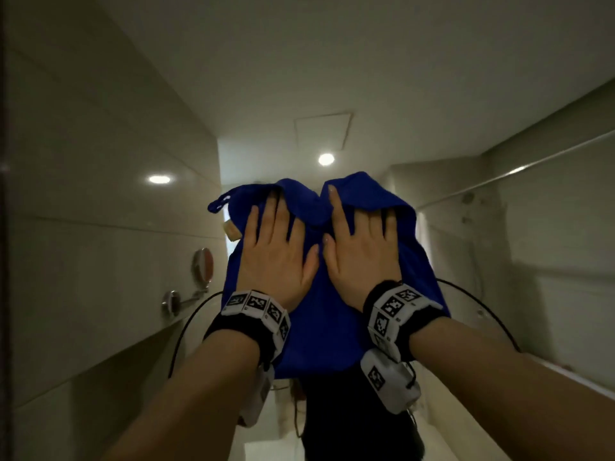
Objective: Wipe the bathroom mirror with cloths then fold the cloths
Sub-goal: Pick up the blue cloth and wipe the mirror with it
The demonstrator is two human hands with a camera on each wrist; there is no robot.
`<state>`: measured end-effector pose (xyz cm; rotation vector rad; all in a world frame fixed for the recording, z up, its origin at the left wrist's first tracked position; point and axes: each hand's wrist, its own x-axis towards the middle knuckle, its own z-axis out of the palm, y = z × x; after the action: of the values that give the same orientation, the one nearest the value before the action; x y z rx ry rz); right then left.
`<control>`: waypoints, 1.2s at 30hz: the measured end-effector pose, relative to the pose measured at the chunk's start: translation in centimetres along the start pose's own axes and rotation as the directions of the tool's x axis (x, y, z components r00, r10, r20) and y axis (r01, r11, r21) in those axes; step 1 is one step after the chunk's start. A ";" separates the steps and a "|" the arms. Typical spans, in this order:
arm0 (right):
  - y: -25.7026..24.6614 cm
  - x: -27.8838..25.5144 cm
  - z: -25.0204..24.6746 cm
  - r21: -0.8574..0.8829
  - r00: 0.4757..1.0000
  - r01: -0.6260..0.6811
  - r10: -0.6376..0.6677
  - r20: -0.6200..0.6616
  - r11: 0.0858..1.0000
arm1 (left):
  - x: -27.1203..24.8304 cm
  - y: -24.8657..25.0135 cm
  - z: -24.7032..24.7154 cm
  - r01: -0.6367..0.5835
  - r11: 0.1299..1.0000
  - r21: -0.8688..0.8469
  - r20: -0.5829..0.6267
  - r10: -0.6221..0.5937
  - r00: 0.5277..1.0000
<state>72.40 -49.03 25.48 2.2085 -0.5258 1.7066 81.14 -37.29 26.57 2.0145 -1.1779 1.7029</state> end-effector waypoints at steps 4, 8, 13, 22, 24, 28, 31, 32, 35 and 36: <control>-11.2 0.9 2.1 0.041 0.995 0.096 -0.096 0.012 0.995 | -4.6 -9.8 -0.5 0.145 0.988 0.045 0.032 -0.147 0.989; -19.8 1.3 4.0 0.065 0.980 0.195 -0.197 0.021 0.979 | -8.5 -17.5 -0.5 0.269 0.961 0.069 0.038 -0.272 0.962; -28.8 1.1 5.9 0.108 0.940 0.331 -0.338 0.045 0.937 | -13.3 -26.1 -0.6 0.409 0.910 0.073 -0.011 -0.409 0.912; -32.7 -1.0 7.5 0.132 0.892 0.436 -0.447 0.065 0.890 | -16.4 -30.4 0.8 0.398 0.913 0.095 0.041 -0.403 0.914; -31.5 -1.7 7.5 0.148 0.868 0.474 -0.489 0.084 0.868 | -17.2 -29.5 0.9 0.402 0.908 0.120 0.041 -0.410 0.911; -28.1 -3.7 7.2 0.161 0.822 0.541 -0.559 0.108 0.826 | -19.1 -25.0 1.3 0.492 0.861 0.129 0.063 -0.502 0.862; -24.8 -5.1 6.9 0.199 0.813 0.546 -0.572 0.111 0.814 | -19.4 -20.9 1.6 0.501 0.844 0.190 0.117 -0.526 0.842; -23.5 -5.4 6.6 0.227 0.820 0.534 -0.565 0.097 0.814 | -19.0 -19.4 1.7 0.481 0.845 0.233 0.165 -0.522 0.837; -19.5 -6.2 5.8 0.257 0.845 0.501 -0.531 0.062 0.826 | -17.4 -15.1 1.8 0.473 0.846 0.245 0.212 -0.523 0.826; -17.9 -6.4 5.4 0.256 0.853 0.488 -0.518 0.062 0.835 | -16.8 -13.5 1.7 0.459 0.855 0.240 0.207 -0.507 0.836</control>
<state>83.86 -34.88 17.72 2.3452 0.2426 1.3982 92.07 -22.85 14.84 2.4436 -0.5005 1.3510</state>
